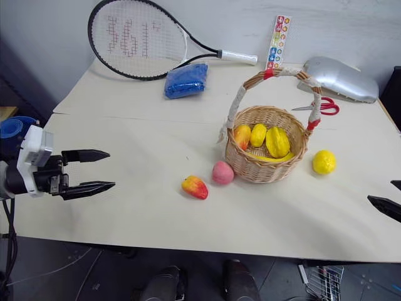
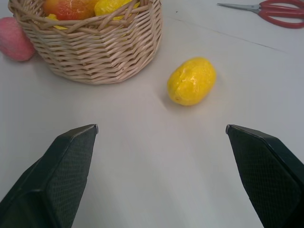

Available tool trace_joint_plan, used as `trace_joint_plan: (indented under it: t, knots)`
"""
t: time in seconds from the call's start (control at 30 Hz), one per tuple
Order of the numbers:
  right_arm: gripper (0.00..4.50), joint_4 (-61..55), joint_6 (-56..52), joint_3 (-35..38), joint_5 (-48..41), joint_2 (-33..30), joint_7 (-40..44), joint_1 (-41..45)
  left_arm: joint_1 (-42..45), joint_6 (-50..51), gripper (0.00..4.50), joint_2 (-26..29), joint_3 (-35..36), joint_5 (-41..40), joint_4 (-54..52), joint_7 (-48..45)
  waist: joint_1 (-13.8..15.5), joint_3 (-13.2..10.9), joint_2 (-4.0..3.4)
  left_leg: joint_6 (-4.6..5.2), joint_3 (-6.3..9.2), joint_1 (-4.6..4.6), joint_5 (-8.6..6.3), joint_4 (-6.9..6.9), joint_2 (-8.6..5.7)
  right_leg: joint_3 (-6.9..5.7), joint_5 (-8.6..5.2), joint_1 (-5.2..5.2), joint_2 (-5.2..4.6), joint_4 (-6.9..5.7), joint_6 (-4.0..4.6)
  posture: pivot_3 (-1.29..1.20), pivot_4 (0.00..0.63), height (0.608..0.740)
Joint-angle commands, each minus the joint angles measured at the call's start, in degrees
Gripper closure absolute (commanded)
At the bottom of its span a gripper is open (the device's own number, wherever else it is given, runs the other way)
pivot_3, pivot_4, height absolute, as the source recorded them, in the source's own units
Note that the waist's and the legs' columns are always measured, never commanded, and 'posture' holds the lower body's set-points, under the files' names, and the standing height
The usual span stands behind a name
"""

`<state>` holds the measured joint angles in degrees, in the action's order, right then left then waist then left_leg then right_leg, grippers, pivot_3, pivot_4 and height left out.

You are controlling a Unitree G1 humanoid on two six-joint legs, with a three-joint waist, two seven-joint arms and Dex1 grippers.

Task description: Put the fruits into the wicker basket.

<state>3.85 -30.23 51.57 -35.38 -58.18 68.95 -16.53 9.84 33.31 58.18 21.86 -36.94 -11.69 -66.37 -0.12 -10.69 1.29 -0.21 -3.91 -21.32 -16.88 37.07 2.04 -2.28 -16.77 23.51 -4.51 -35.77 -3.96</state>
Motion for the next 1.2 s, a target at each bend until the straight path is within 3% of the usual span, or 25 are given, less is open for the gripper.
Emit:
trace_joint_plan:
  t: [0.03, 0.43, 0.83, 1.03, 1.2]
  knots:
    - [0.03, -2.15, -0.24, 0.34, -0.66, 1.41, -3.14, 1.78, 0.48, -0.53, 0.0, -0.12, -0.15, 0.13, -0.43, 0.5, 0.01, 0.0, 0.0, 0.0, 0.0, 0.0, 0.0, 0.0, 0.0, 0.0, 0.0, 0.0, 0.0, 0.0, 0.0, 0.0, 0.15, 0.74]
    - [0.03, -5.49, -0.17, -1.84, 1.82, 3.28, -9.3, 2.89, 3.44, -3.02, 0.0, -0.96, -2.92, 2.79, 1.14, 2.45, 0.02, -0.02, -0.04, 0.0, 0.0, -0.01, -0.02, -0.01, 0.0, 0.01, 0.0, 0.01, -0.01, 0.0, 0.0, 0.0, 0.15, 0.74]
    - [0.03, -15.28, -6.05, 0.28, -2.47, 1.45, -10.07, 3.57, 8.65, -3.67, 0.0, -3.67, -6.44, 2.94, 2.29, 2.83, 0.06, -0.03, -0.05, 0.0, -0.02, -0.01, -0.02, 0.0, 0.02, 0.03, 0.01, 0.01, 0.0, 0.0, -0.01, 0.0, 0.15, 0.74]
    - [0.03, -33.57, -17.34, 1.9, -16.63, -1.31, -8.47, 3.84, 17.29, -9.46, 0.0, -4.26, -18.03, 7.84, 4.93, -6.09, 0.15, -0.04, -0.07, 0.0, 0.0, -0.03, -0.02, 0.0, 0.02, 0.0, 0.01, 0.01, 0.05, -0.03, -0.03, 0.0, 0.15, 0.74]
    - [0.03, -42.76, -18.77, -1.26, -21.43, -2.39, -9.25, 4.58, 26.26, -19.26, 0.0, -8.22, -29.0, 15.75, 13.15, -14.61, 0.29, -0.05, -0.05, 0.01, 0.01, -0.06, -0.02, 0.04, -0.03, -0.04, 0.01, 0.0, 0.08, 0.02, -0.05, 0.0, 0.15, 0.74]
